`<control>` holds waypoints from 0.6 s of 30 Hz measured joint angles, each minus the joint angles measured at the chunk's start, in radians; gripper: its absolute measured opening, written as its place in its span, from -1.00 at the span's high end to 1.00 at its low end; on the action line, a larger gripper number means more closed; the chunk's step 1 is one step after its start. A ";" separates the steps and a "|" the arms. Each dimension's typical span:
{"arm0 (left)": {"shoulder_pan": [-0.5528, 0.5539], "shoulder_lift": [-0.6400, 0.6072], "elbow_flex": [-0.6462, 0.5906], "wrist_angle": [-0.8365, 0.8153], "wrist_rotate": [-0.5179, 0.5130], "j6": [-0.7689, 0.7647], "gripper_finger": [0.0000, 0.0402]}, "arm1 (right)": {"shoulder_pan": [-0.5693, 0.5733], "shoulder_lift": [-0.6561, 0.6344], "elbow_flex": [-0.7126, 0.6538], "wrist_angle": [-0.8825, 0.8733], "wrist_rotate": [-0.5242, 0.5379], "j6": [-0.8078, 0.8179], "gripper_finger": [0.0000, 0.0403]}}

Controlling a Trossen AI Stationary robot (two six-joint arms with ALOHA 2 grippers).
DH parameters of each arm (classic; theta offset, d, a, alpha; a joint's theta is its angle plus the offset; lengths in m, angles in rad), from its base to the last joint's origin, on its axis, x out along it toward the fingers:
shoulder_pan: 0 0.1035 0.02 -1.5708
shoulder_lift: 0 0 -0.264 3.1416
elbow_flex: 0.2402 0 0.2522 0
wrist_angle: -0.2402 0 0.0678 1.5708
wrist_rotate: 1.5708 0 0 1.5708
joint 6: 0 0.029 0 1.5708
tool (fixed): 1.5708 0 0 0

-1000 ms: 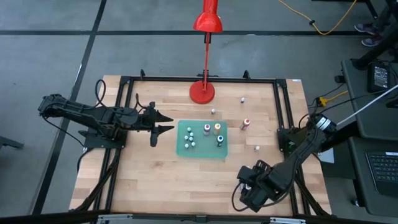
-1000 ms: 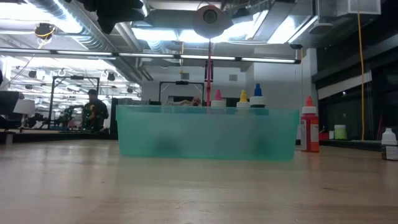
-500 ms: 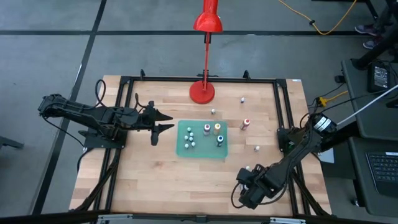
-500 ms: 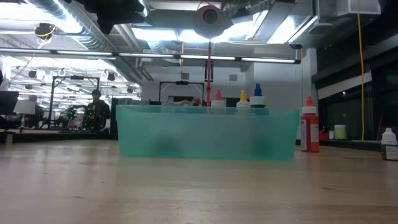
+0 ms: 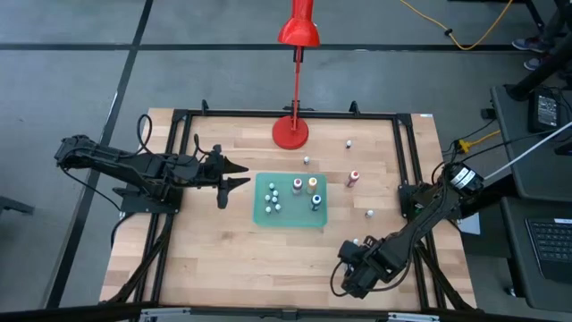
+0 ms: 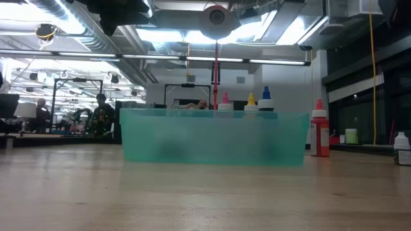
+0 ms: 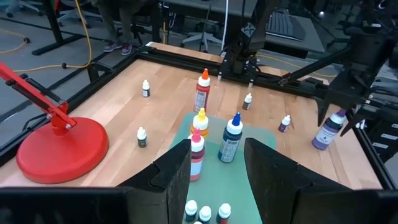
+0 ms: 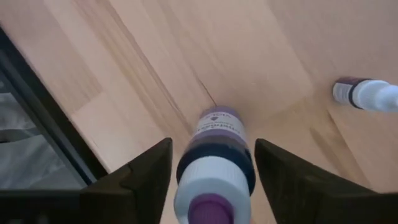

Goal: Pick & Place food coloring
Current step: Put the large purple food coloring bottle into the green bin

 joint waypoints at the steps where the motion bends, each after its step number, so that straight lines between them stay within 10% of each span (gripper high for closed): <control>1: 0.000 0.000 0.000 0.000 0.000 0.000 0.28 | 0.000 0.000 0.000 0.002 0.000 -0.007 -0.08; 18: 0.000 0.000 0.000 0.000 -0.016 0.000 0.28 | -0.001 0.000 0.173 -0.027 -0.047 -0.064 0.19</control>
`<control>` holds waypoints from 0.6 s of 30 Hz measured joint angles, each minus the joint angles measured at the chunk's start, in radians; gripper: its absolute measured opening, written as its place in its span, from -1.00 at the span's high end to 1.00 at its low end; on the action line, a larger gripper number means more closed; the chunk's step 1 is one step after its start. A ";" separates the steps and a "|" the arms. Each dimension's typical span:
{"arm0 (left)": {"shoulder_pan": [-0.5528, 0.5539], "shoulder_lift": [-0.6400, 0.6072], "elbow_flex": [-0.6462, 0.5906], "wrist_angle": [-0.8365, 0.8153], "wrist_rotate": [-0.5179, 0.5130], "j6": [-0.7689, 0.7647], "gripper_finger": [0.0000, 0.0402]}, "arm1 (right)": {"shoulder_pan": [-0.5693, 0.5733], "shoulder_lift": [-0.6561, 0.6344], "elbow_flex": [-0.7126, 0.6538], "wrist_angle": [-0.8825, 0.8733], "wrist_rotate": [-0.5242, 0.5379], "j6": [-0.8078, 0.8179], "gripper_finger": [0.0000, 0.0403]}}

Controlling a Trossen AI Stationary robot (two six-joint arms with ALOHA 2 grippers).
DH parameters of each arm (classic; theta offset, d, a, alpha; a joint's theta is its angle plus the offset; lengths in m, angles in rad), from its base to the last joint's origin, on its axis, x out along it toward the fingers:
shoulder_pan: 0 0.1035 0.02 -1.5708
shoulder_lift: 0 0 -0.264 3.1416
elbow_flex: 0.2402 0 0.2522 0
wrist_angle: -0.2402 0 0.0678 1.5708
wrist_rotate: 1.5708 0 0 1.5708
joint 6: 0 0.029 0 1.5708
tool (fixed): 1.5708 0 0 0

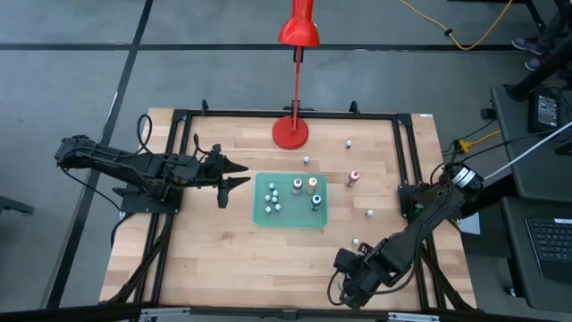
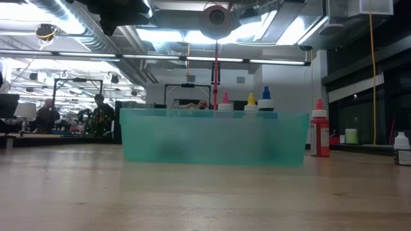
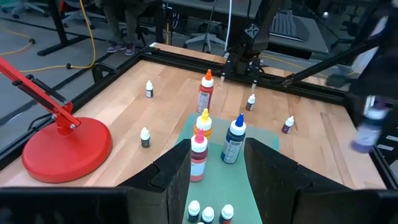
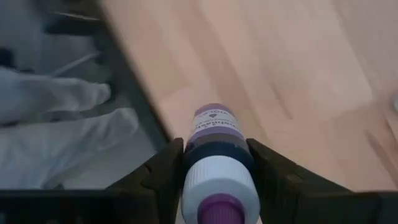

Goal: Pick & Place food coloring
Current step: Put the large purple food coloring bottle into the green bin

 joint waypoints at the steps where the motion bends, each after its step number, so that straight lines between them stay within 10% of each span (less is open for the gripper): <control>1: 0.000 0.000 0.000 0.000 0.000 0.000 0.28 | -0.003 0.000 0.035 -0.021 0.000 -0.025 0.20; 18: 0.000 0.000 0.000 0.000 0.000 0.000 0.28 | -0.331 0.008 0.388 -0.370 0.059 -0.599 0.23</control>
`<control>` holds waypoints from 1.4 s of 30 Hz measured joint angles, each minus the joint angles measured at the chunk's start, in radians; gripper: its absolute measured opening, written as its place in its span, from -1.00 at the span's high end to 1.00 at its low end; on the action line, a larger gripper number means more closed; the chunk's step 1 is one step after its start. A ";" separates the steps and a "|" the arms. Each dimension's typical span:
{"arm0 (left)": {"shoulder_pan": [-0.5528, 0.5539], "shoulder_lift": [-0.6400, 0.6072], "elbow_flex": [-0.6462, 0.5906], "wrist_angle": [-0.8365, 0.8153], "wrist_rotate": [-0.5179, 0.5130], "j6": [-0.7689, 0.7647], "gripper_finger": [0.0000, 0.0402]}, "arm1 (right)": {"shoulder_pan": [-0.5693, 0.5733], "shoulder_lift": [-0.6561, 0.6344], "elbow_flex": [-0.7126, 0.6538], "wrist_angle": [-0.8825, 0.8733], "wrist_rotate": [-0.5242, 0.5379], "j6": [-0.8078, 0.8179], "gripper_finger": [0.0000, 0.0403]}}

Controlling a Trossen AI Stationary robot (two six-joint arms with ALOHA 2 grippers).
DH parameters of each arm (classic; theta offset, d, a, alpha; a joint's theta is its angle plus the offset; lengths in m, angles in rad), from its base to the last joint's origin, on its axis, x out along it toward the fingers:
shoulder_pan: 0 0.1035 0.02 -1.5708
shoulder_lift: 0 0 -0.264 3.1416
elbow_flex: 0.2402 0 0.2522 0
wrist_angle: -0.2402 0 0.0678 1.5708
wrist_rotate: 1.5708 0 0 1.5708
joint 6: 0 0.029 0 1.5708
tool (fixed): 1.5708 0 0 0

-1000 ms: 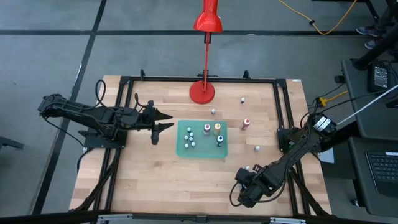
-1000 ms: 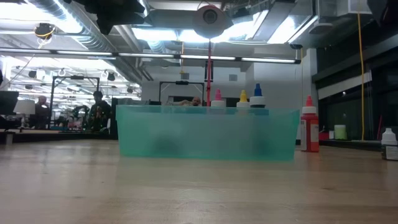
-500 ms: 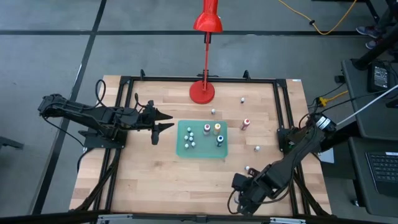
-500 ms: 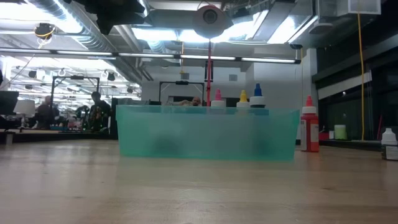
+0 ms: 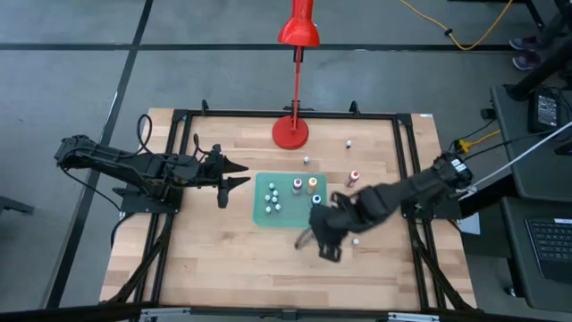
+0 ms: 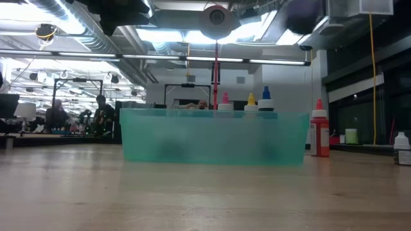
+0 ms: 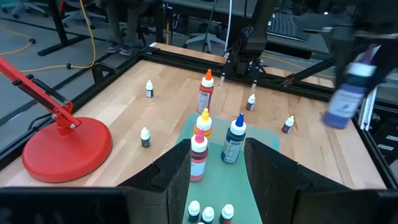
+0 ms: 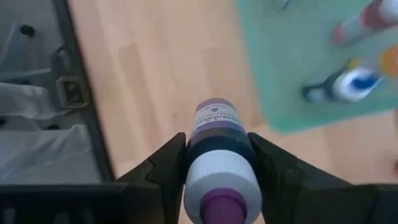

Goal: Pick & Place food coloring
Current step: Put the large purple food coloring bottle into the green bin

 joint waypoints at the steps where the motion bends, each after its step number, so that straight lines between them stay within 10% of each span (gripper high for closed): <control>1: 0.000 0.000 0.000 0.000 0.000 0.000 0.28 | -0.026 0.004 0.000 0.005 0.000 -0.035 0.23; 22: 0.000 0.000 0.000 -0.001 -0.086 -0.009 0.28 | -0.318 0.231 -0.001 0.107 -0.100 -0.531 0.21; 42: 0.000 0.000 0.000 0.000 -0.116 -0.063 0.28 | -0.372 0.255 -0.069 0.169 -0.056 -0.588 0.20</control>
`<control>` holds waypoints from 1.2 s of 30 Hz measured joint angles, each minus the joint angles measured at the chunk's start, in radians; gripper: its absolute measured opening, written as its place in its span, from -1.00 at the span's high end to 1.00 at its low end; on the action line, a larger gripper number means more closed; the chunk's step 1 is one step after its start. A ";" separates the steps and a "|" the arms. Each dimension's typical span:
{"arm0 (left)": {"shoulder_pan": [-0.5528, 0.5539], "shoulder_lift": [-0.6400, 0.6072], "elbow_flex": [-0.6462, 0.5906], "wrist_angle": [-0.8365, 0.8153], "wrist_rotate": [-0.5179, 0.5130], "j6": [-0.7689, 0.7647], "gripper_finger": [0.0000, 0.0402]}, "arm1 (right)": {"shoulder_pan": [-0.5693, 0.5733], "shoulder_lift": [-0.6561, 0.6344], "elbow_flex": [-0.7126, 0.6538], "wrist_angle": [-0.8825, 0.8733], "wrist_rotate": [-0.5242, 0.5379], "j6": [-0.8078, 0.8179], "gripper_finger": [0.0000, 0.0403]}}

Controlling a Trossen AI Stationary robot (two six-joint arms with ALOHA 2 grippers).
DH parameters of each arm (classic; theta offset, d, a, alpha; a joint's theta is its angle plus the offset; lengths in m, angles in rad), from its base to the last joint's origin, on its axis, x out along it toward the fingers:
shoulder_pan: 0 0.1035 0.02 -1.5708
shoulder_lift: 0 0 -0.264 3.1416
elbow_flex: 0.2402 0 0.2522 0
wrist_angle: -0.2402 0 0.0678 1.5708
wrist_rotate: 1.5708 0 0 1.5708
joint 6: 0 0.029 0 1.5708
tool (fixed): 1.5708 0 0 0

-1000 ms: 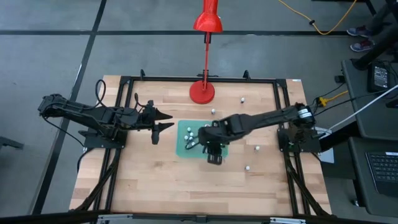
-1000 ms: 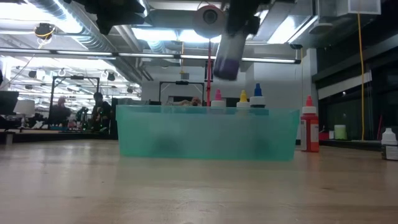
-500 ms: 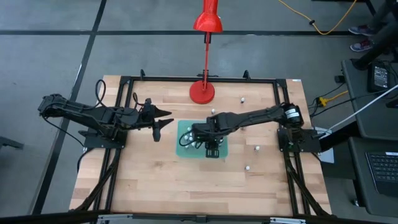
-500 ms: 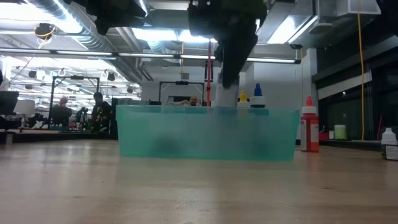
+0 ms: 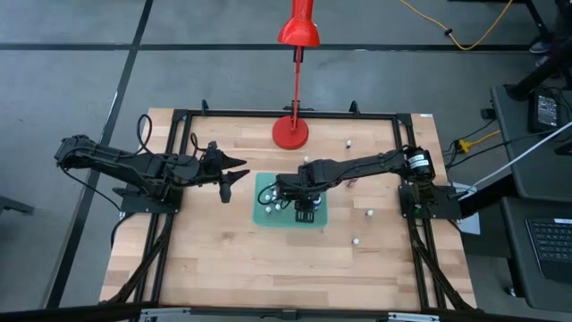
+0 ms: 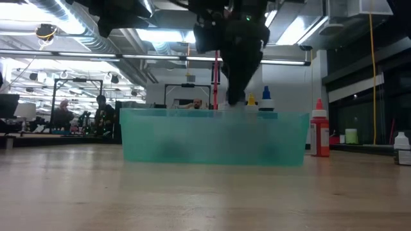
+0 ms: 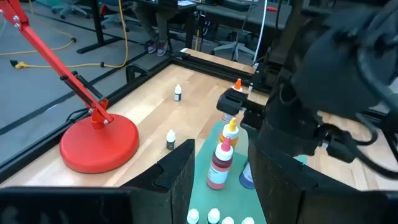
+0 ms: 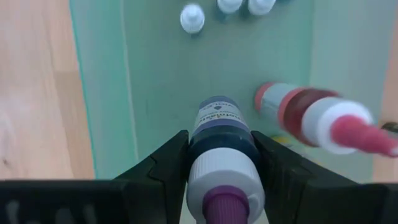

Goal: Pick & Place food coloring
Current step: Put the large purple food coloring bottle into the green bin

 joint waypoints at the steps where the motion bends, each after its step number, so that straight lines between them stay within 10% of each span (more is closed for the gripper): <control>1: 0.000 0.000 0.000 0.000 0.000 0.000 0.28 | 0.001 0.000 -0.015 0.007 0.000 0.003 0.20; 36: 0.000 0.000 0.000 0.000 -0.049 0.003 0.28 | -0.038 0.000 -0.116 0.092 -0.009 0.052 0.20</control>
